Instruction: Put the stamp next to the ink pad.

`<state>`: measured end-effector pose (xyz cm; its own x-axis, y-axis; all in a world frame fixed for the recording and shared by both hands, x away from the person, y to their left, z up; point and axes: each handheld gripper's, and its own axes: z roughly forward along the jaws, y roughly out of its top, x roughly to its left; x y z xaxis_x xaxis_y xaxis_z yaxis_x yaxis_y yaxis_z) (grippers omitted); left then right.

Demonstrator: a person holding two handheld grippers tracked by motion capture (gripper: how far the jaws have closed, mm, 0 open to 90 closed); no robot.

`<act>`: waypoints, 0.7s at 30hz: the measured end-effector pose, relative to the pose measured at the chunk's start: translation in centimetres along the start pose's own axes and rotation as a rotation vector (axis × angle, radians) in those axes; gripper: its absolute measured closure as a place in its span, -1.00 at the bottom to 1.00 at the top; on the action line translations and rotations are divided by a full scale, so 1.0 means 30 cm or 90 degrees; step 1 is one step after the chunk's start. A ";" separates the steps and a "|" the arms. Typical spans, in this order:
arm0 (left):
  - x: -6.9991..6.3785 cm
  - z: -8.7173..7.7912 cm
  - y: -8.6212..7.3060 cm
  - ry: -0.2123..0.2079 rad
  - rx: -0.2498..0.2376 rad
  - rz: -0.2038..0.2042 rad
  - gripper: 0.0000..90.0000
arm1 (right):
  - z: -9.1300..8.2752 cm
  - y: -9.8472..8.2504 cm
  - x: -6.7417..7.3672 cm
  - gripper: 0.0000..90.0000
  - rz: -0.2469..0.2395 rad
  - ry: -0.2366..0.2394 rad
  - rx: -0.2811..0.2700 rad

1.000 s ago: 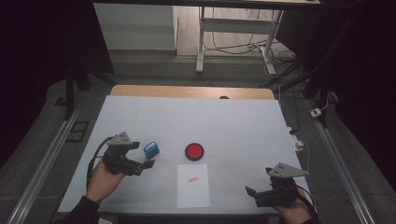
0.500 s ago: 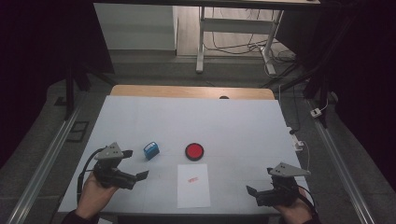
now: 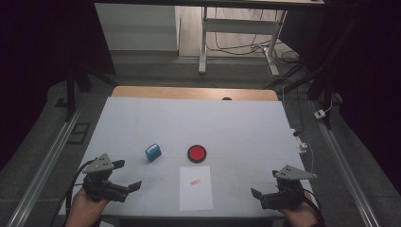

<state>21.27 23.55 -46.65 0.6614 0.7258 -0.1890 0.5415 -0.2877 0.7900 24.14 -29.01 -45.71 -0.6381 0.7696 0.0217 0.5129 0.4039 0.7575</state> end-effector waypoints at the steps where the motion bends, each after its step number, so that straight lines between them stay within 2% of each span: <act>1: 0.000 -0.006 -0.006 0.003 0.000 -0.003 -1.00 | 0.000 0.000 0.000 -1.00 0.000 0.000 -0.001; 10: -0.005 -0.037 -0.055 0.039 0.025 -0.013 -1.00 | 0.001 -0.001 0.002 -1.00 -0.002 -0.001 0.001; 13: -0.010 -0.043 -0.068 0.058 0.042 -0.009 -1.00 | 0.000 -0.001 0.003 -1.00 -0.005 -0.002 0.005; 15: -0.014 -0.040 -0.077 0.083 0.065 0.000 -1.00 | 0.002 -0.001 0.004 -1.00 -0.005 -0.002 0.005; 17: -0.011 -0.033 -0.084 0.086 0.086 -0.006 -1.00 | 0.003 -0.001 0.005 -1.00 -0.005 -0.002 0.007; 21: -0.005 -0.036 -0.083 0.081 0.077 -0.015 -1.00 | 0.003 -0.002 0.006 -1.00 -0.006 -0.005 0.010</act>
<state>19.28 24.83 -47.95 0.5806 0.8046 -0.1247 0.6194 -0.3371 0.7091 24.04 -28.86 -45.81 -0.6386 0.7695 0.0099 0.5162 0.4188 0.7471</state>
